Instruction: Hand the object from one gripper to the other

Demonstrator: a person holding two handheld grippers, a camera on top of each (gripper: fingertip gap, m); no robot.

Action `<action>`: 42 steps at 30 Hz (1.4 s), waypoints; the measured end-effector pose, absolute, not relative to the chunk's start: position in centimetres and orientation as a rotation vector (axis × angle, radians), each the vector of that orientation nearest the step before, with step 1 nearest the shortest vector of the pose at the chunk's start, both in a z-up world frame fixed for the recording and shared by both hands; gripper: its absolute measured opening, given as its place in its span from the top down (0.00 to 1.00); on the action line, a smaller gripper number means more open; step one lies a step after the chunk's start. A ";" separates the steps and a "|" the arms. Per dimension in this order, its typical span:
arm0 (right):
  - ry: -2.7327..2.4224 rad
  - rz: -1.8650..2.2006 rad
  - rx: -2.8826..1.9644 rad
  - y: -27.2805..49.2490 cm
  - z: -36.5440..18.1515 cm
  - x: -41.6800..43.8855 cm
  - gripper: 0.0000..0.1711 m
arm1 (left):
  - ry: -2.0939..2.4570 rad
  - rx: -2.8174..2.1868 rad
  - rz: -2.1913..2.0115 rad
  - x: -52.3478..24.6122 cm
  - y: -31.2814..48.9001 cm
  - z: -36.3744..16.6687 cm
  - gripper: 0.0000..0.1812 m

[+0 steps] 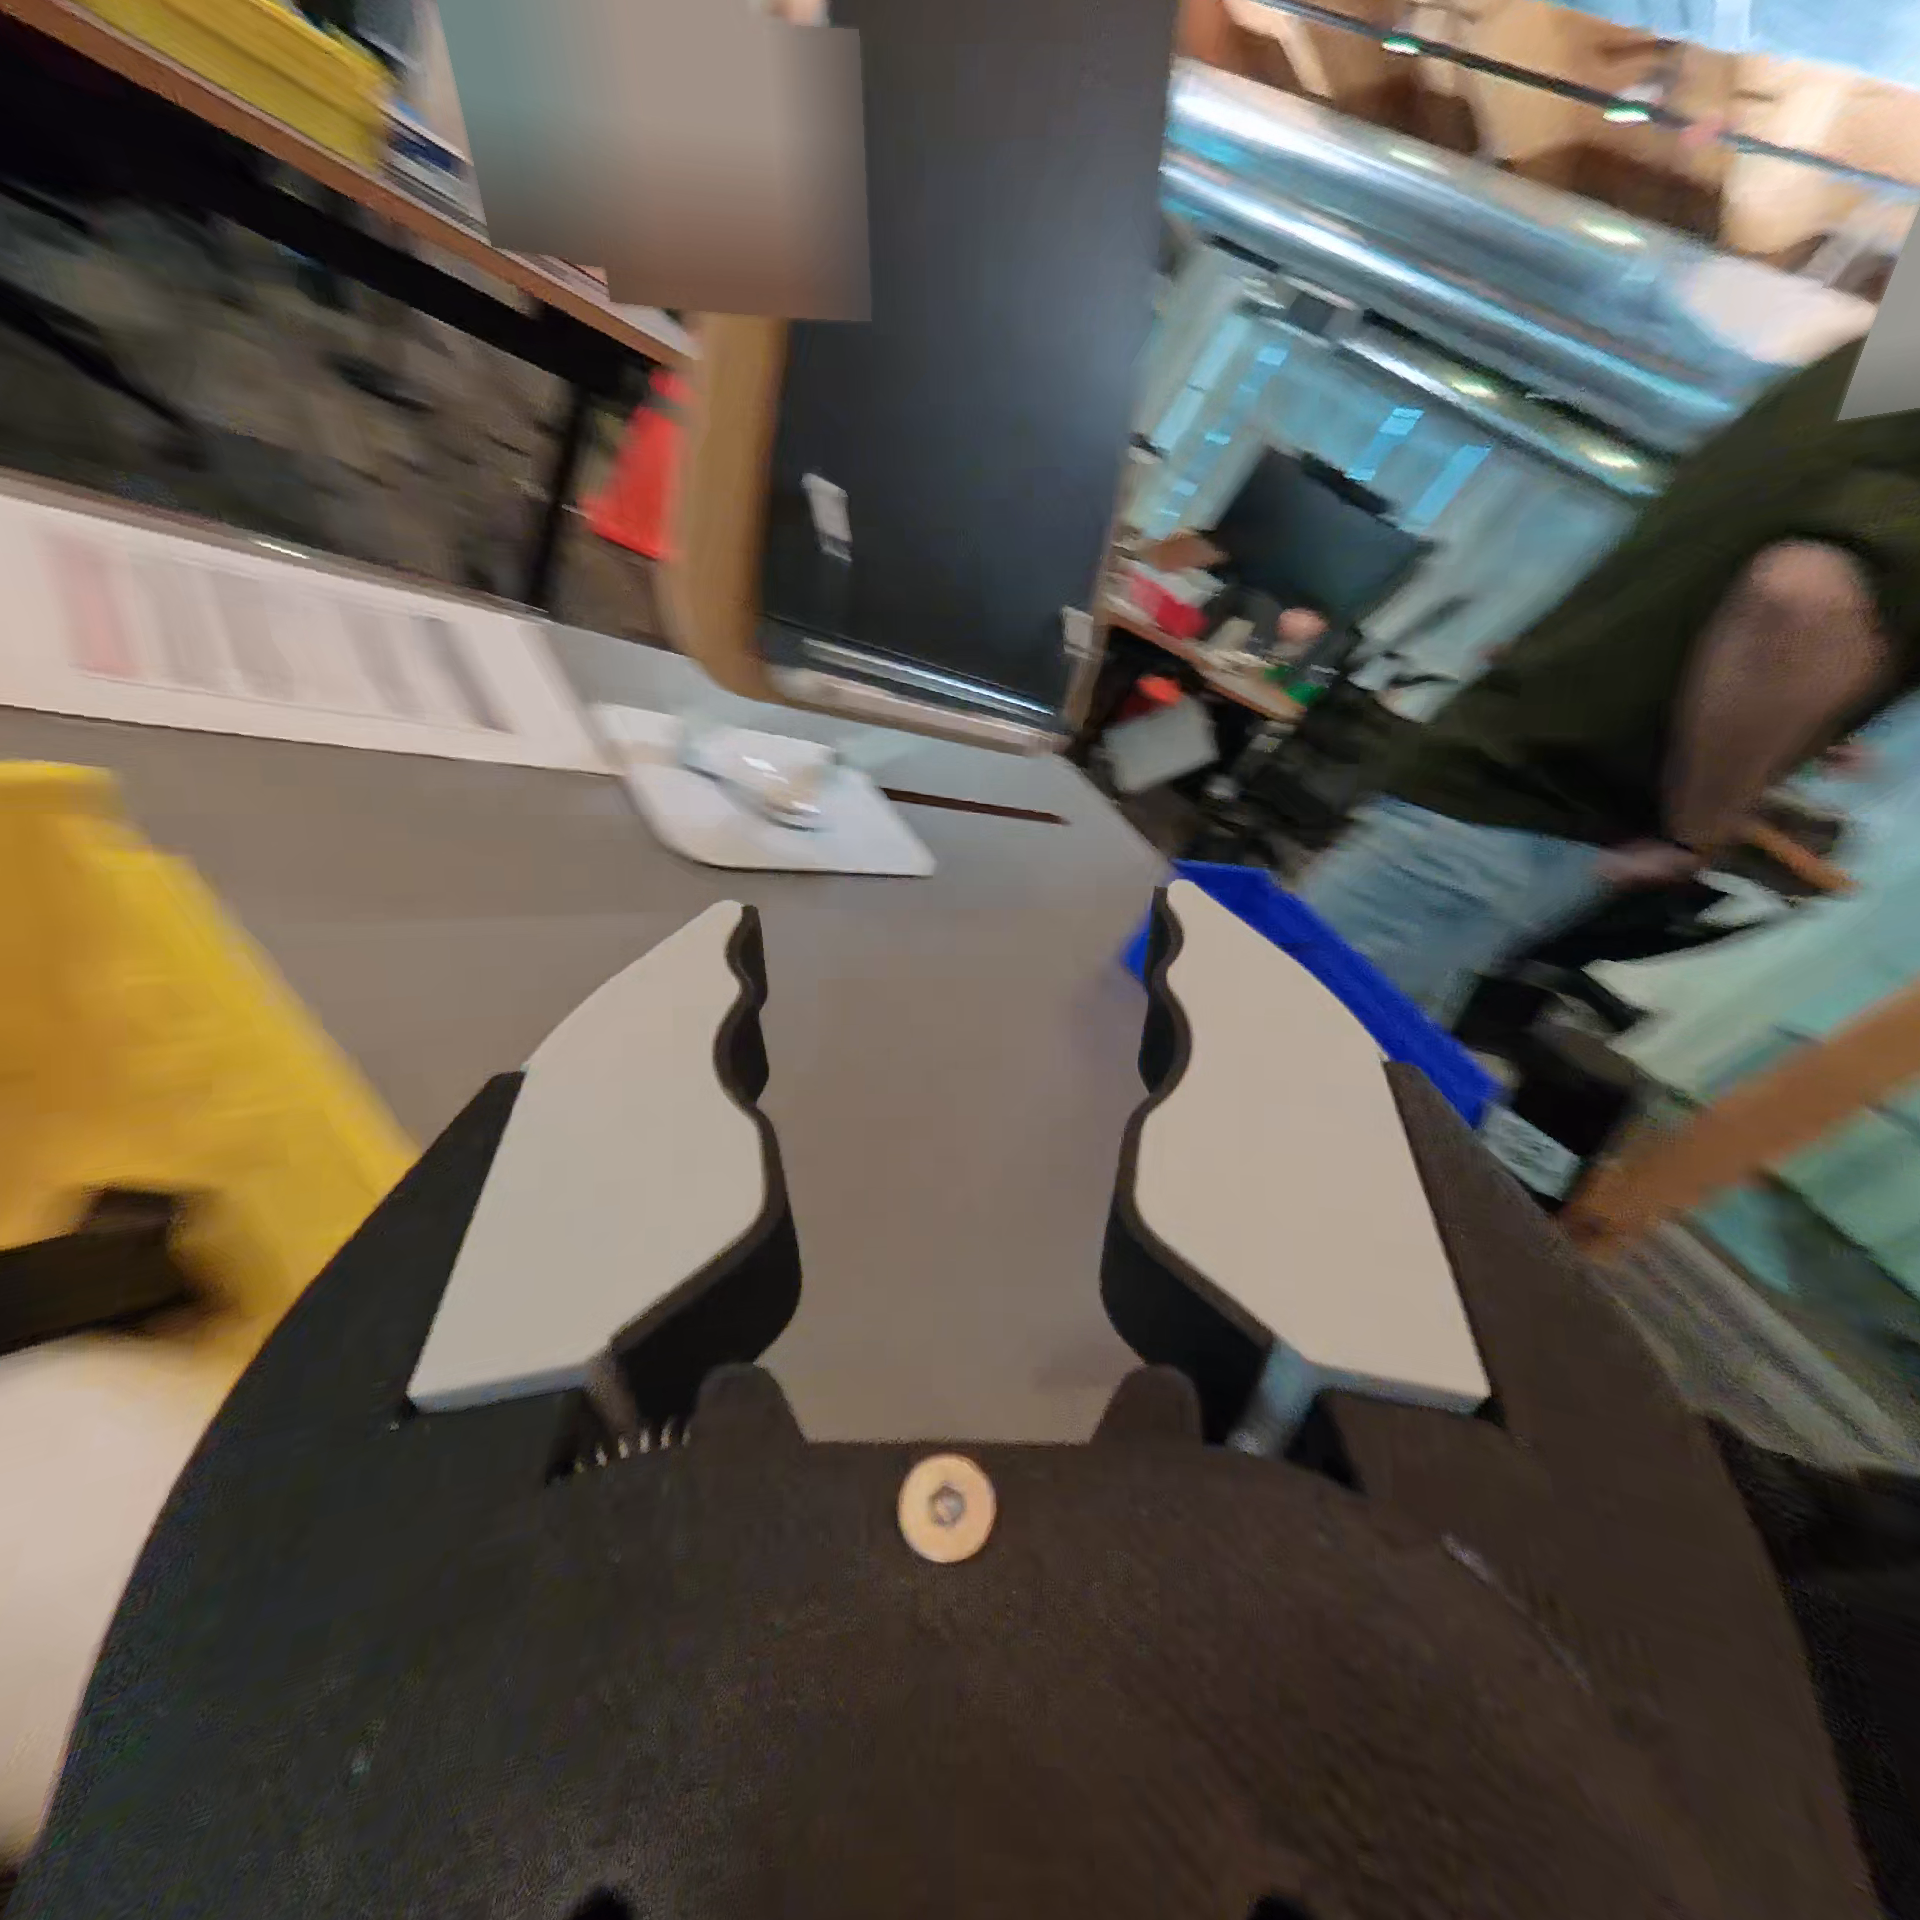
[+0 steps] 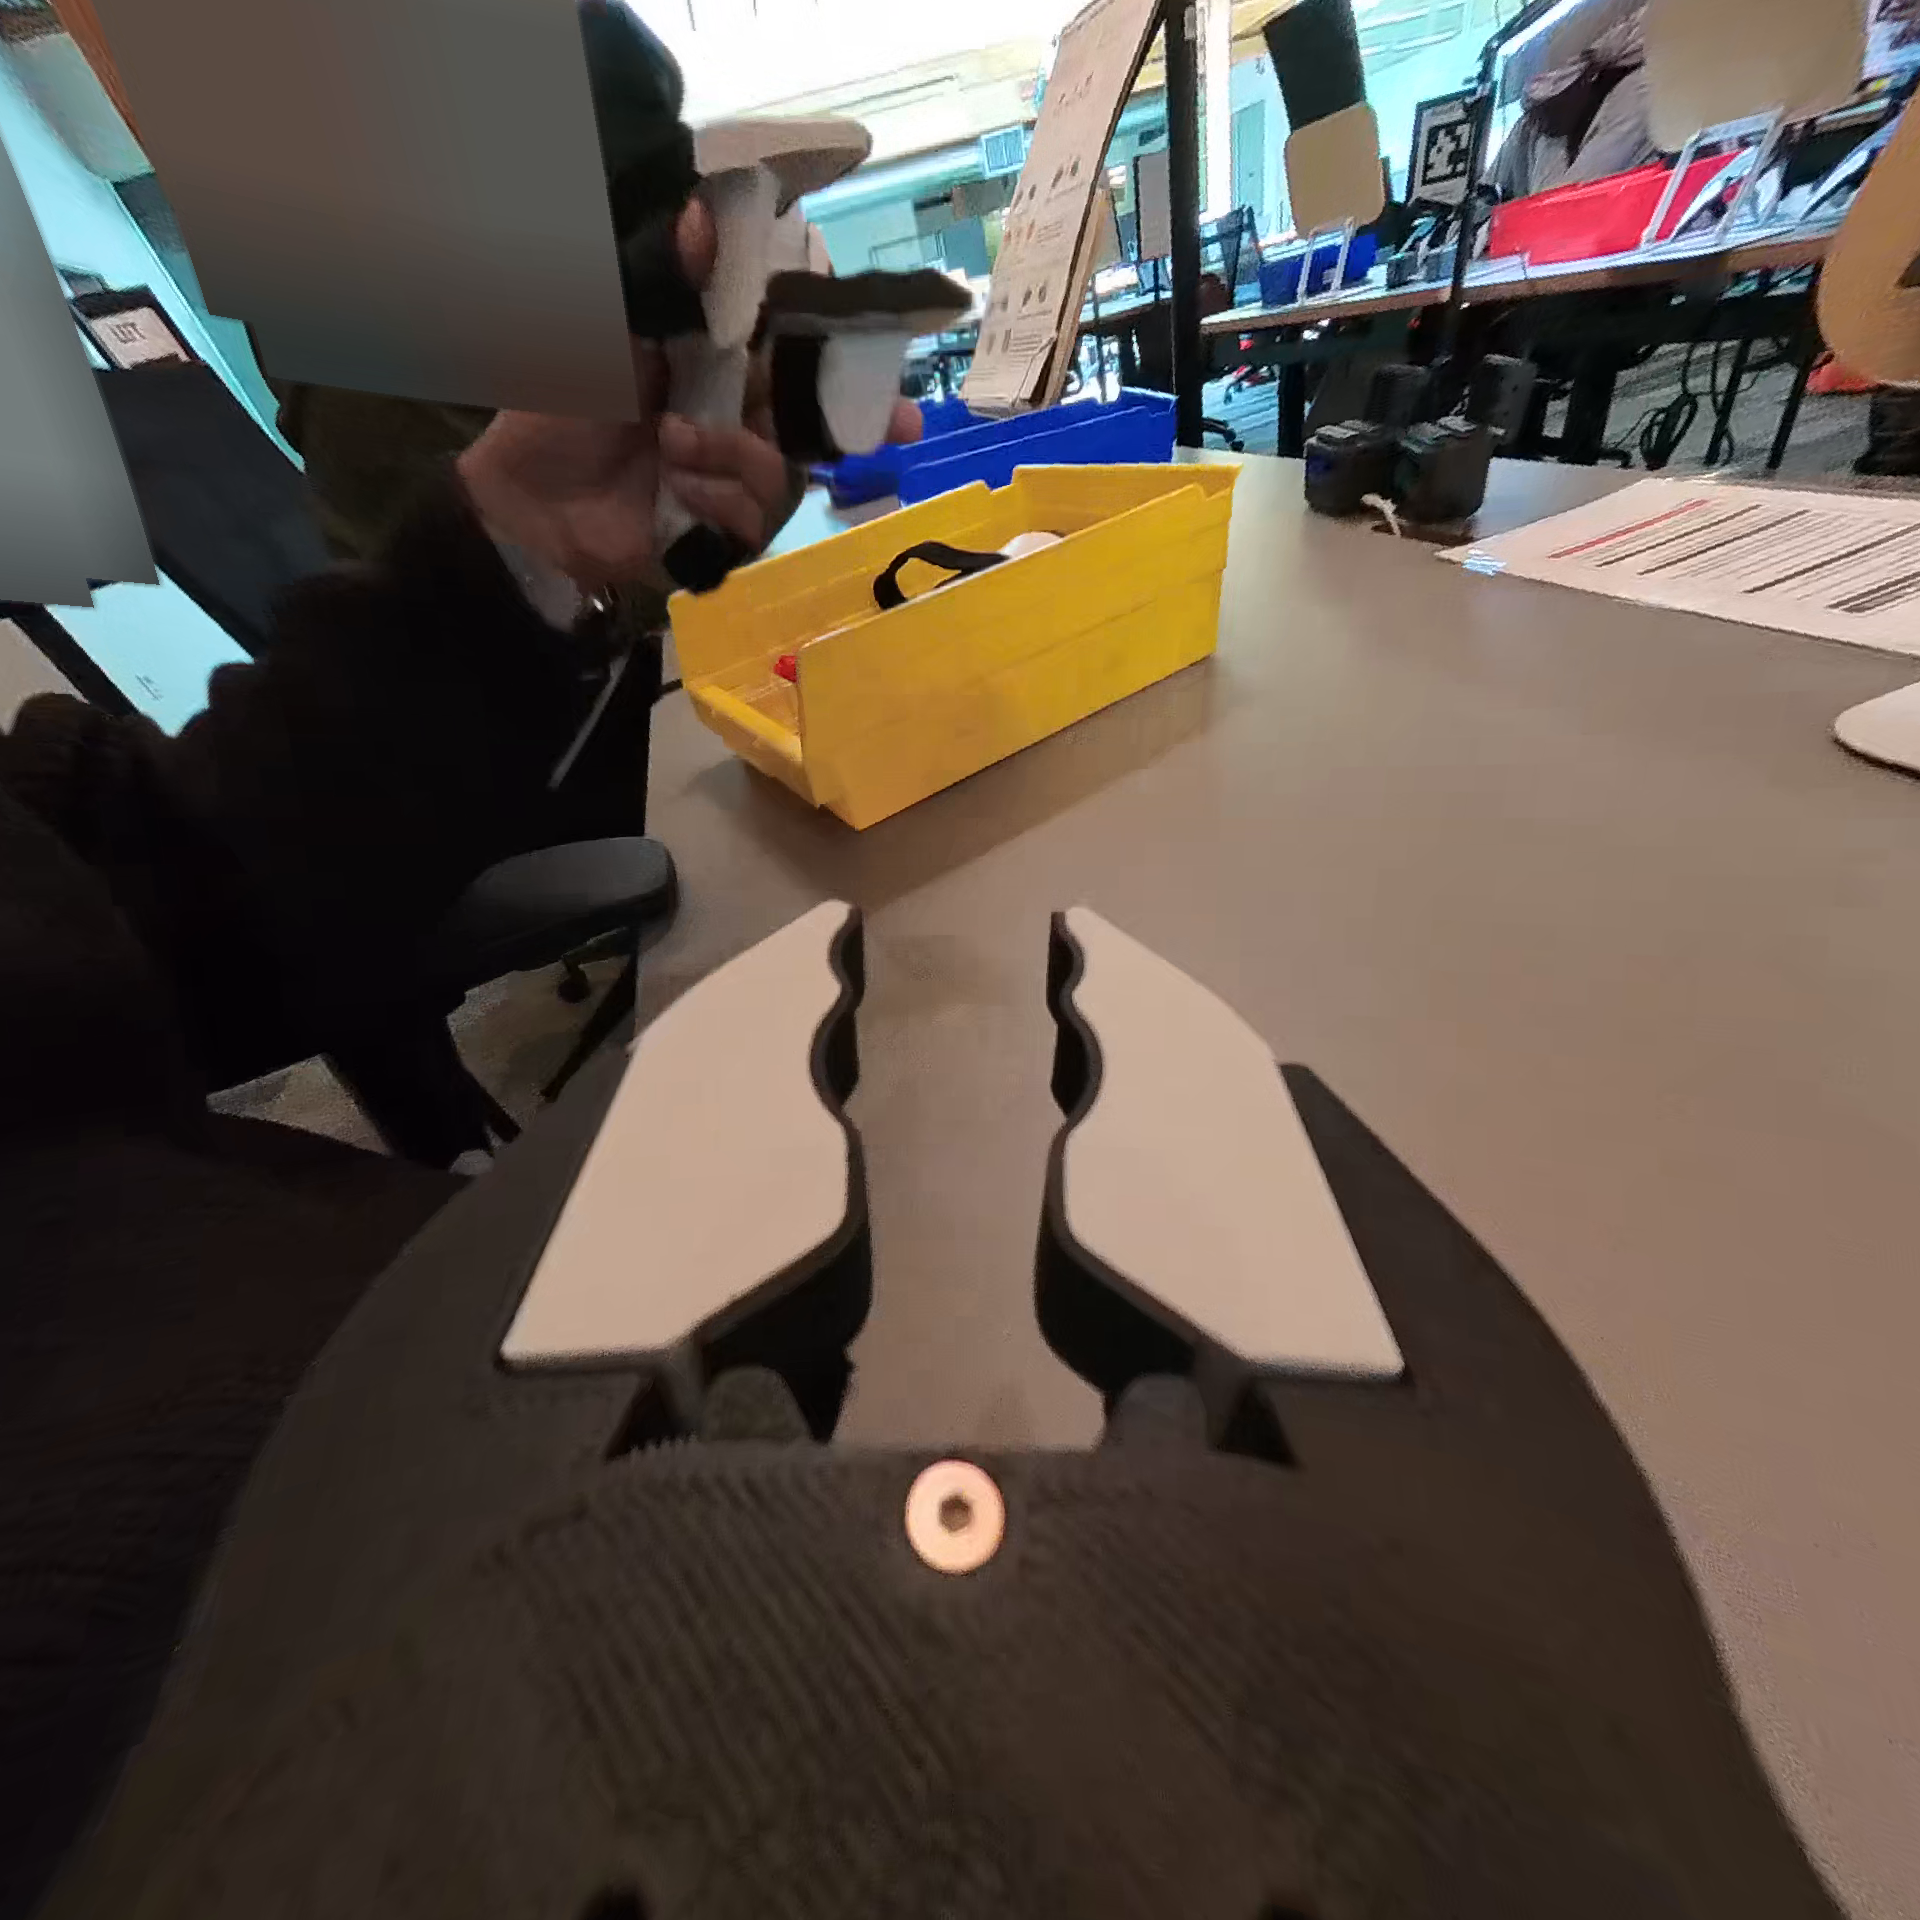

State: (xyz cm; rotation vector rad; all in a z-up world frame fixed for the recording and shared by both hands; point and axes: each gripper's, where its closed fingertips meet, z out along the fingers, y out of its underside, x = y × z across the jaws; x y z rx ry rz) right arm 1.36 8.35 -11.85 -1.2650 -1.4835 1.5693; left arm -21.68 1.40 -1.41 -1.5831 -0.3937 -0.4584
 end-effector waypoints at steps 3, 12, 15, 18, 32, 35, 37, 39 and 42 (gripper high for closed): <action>-1.529 1.488 -1.259 8.8 -12.7 1.5 0.80 | -0.558 -1.636 -0.146 -29.2 -3.8 -2.2 0.58; -1.525 1.475 -1.282 9.3 -13.0 1.4 0.80 | -0.785 -2.018 -0.097 -34.4 -9.3 -12.8 0.65; -1.532 1.467 -1.280 9.2 -13.1 1.4 0.80 | -0.758 -2.145 -0.087 -33.7 -8.7 -15.3 0.64; -1.540 1.461 -1.278 9.1 -13.2 1.4 0.80 | -0.766 -2.170 -0.099 -33.5 -8.1 -16.5 0.65; -1.551 1.454 -1.271 8.9 -13.3 1.4 0.80 | -0.783 -2.179 -0.025 -34.6 -8.6 -17.3 0.88; -1.560 1.446 -1.270 8.9 -13.4 1.4 0.81 | -0.756 -2.156 -0.007 -34.6 -8.5 -16.5 0.90; -1.559 1.444 -1.270 8.9 -13.4 1.4 0.81 | -0.737 -2.145 -0.005 -34.5 -8.4 -15.8 0.93; -1.559 1.445 -1.271 8.9 -13.4 1.4 0.81 | -0.727 -2.135 0.022 -34.6 -8.4 -15.2 0.93; -1.560 1.444 -1.272 8.9 -13.4 1.4 0.81 | -0.711 -2.131 0.042 -34.5 -8.5 -14.6 0.93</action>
